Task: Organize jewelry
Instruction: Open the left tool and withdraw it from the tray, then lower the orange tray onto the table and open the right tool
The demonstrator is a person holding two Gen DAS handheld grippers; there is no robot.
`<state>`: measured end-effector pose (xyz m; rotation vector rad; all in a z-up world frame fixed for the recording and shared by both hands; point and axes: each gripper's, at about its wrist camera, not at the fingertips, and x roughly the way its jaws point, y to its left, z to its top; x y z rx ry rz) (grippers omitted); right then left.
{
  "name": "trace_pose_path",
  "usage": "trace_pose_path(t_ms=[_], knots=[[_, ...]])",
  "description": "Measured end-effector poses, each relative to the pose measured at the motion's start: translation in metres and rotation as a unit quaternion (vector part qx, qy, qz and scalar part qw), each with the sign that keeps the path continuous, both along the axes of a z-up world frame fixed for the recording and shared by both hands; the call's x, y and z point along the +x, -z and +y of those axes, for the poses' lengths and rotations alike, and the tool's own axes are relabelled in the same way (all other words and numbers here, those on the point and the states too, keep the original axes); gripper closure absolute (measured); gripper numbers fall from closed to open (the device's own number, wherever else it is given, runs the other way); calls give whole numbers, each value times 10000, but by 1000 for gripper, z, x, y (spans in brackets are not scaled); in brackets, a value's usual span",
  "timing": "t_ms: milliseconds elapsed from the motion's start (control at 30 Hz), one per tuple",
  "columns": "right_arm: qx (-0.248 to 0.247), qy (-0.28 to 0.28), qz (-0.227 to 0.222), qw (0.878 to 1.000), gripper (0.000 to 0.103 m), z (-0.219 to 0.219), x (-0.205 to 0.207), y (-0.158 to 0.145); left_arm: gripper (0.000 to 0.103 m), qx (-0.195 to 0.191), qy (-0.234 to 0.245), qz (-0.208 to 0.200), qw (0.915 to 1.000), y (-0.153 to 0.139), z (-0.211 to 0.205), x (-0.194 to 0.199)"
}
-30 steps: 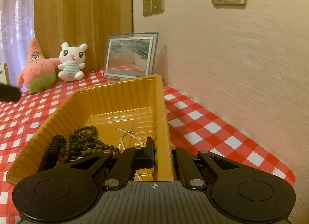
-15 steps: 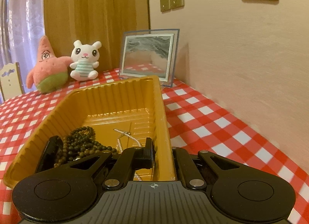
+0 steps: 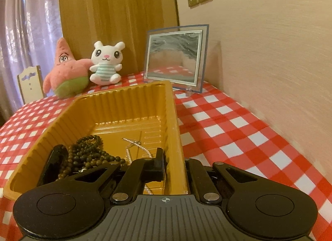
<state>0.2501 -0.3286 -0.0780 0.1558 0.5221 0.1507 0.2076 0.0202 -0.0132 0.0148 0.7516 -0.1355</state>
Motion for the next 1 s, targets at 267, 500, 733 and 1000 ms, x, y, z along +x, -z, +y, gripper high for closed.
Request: trace_pose_path(t_ms=[267, 500, 733, 1000], knots=[[114, -398, 181, 9990, 73, -7, 3, 0, 49, 77, -38, 35, 10000, 2, -2, -3], [202, -520, -438, 9975, 13, -18, -11, -26, 41, 80, -24, -40, 10000, -3, -4, -10], [277, 22, -703, 9971, 13, -19, -38, -63, 29, 136, -42, -287, 9995, -19, -8, -27], [414, 137, -354, 9984, 13, 22, -93, -86, 12, 185, -269, -554, 9979, -43, -13, -64]])
